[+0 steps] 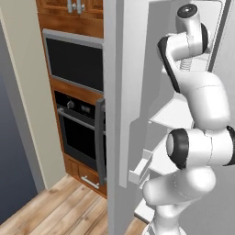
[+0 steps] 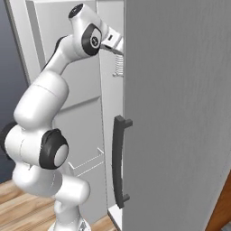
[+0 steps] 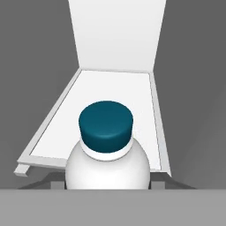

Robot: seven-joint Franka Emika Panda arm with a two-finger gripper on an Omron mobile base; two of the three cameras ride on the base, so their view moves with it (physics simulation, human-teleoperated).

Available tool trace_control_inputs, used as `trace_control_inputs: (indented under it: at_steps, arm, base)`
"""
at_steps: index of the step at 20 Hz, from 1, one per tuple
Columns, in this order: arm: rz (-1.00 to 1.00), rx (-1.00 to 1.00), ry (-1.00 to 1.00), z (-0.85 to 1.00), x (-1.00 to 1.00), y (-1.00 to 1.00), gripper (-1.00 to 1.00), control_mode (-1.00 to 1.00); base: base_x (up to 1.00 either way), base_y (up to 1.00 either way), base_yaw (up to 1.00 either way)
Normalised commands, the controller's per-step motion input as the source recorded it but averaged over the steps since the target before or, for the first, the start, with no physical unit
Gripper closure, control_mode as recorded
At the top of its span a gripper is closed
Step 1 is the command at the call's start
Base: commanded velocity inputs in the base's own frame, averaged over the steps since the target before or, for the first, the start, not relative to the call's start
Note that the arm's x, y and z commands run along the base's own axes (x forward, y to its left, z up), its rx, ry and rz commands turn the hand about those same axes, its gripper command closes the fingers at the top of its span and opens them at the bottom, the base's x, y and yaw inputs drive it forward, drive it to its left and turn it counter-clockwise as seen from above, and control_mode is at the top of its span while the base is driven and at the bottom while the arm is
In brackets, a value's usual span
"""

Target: Take the bottled waters from the counter and place them in the freezer to freeze. Close the freezer door after placing the bottles.

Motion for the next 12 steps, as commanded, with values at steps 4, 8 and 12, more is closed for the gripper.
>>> trace_control_inputs:
  at_steps: [4, 8, 12]
  arm:
    - [0.02, 0.00, 0.00, 0.00, 0.56, -0.20, 1.00, -1.00]
    - [0.01, 0.00, 0.00, -0.01, 0.44, -0.19, 1.00, -1.00]
    - [0.00, 0.00, 0.00, -0.18, 0.30, -0.16, 1.00, -1.00]
  base:
    - [0.00, 0.00, 0.00]
    - [0.00, 0.00, 0.00]
    - [0.00, 0.00, 0.00]
